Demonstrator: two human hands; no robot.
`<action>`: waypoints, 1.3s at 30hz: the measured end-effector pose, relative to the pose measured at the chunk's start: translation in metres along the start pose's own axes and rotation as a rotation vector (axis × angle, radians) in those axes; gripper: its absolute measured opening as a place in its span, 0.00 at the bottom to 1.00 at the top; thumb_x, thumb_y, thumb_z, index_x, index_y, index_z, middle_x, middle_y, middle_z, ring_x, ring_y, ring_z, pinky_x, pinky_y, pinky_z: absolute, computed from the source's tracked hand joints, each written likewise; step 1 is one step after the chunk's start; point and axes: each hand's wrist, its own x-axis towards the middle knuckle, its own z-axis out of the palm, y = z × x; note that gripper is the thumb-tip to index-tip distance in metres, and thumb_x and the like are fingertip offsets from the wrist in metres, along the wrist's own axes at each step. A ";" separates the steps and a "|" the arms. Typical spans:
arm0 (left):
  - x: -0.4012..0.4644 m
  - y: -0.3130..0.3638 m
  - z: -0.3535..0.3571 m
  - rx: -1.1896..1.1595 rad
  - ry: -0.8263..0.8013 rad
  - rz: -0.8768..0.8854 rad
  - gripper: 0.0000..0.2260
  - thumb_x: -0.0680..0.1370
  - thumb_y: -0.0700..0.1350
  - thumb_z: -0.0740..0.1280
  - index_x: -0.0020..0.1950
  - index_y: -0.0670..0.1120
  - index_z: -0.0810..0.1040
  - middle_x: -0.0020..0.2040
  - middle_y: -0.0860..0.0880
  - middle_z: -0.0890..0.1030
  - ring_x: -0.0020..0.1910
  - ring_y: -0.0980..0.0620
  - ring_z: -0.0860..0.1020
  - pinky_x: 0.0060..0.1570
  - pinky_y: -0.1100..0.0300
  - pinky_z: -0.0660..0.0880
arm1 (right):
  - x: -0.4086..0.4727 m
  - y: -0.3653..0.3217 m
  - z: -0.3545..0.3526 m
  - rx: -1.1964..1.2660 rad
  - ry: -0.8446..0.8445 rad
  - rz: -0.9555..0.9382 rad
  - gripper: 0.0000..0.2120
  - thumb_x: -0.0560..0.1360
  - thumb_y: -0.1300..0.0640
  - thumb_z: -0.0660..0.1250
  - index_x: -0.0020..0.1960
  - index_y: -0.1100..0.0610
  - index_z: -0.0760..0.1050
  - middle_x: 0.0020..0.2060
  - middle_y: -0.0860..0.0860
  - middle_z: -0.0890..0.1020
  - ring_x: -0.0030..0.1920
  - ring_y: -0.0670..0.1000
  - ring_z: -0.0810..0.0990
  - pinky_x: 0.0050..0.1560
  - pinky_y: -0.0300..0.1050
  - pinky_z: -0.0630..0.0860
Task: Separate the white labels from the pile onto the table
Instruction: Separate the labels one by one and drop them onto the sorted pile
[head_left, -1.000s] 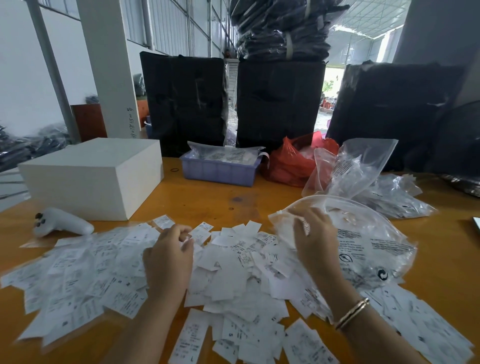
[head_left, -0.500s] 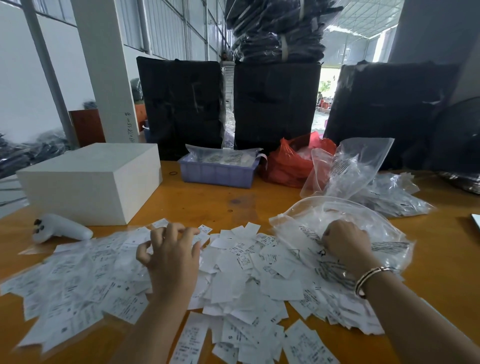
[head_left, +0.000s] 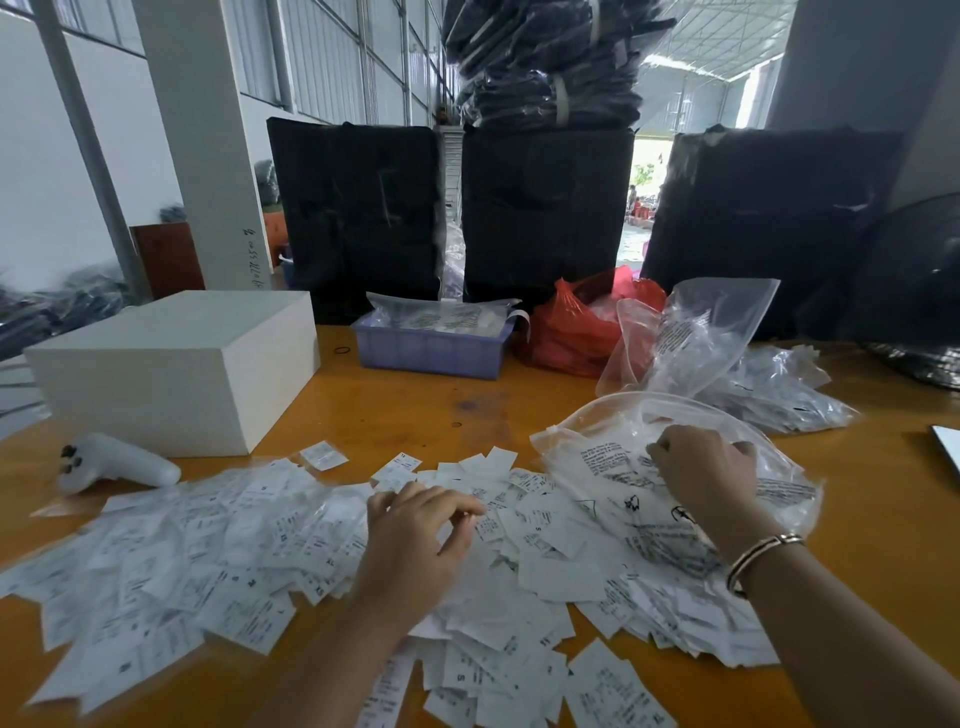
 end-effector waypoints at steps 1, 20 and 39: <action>0.000 -0.001 0.000 -0.014 -0.023 -0.022 0.07 0.74 0.42 0.71 0.47 0.54 0.82 0.42 0.65 0.78 0.42 0.64 0.74 0.47 0.57 0.63 | 0.001 -0.001 -0.001 -0.018 -0.060 -0.004 0.11 0.77 0.51 0.60 0.39 0.54 0.75 0.37 0.48 0.79 0.40 0.50 0.75 0.51 0.49 0.62; 0.003 -0.003 -0.004 -0.106 -0.002 -0.225 0.09 0.77 0.41 0.67 0.48 0.55 0.81 0.45 0.63 0.79 0.50 0.60 0.76 0.59 0.51 0.66 | -0.003 0.000 -0.012 0.020 0.096 0.026 0.17 0.77 0.57 0.59 0.29 0.56 0.71 0.26 0.49 0.74 0.31 0.51 0.72 0.47 0.48 0.61; 0.002 -0.008 -0.008 -0.505 -0.128 -0.402 0.05 0.75 0.46 0.71 0.41 0.56 0.80 0.41 0.60 0.82 0.41 0.61 0.79 0.40 0.70 0.74 | -0.065 -0.107 -0.007 0.759 -0.474 -0.600 0.06 0.79 0.53 0.61 0.45 0.47 0.75 0.38 0.40 0.79 0.39 0.45 0.80 0.39 0.41 0.77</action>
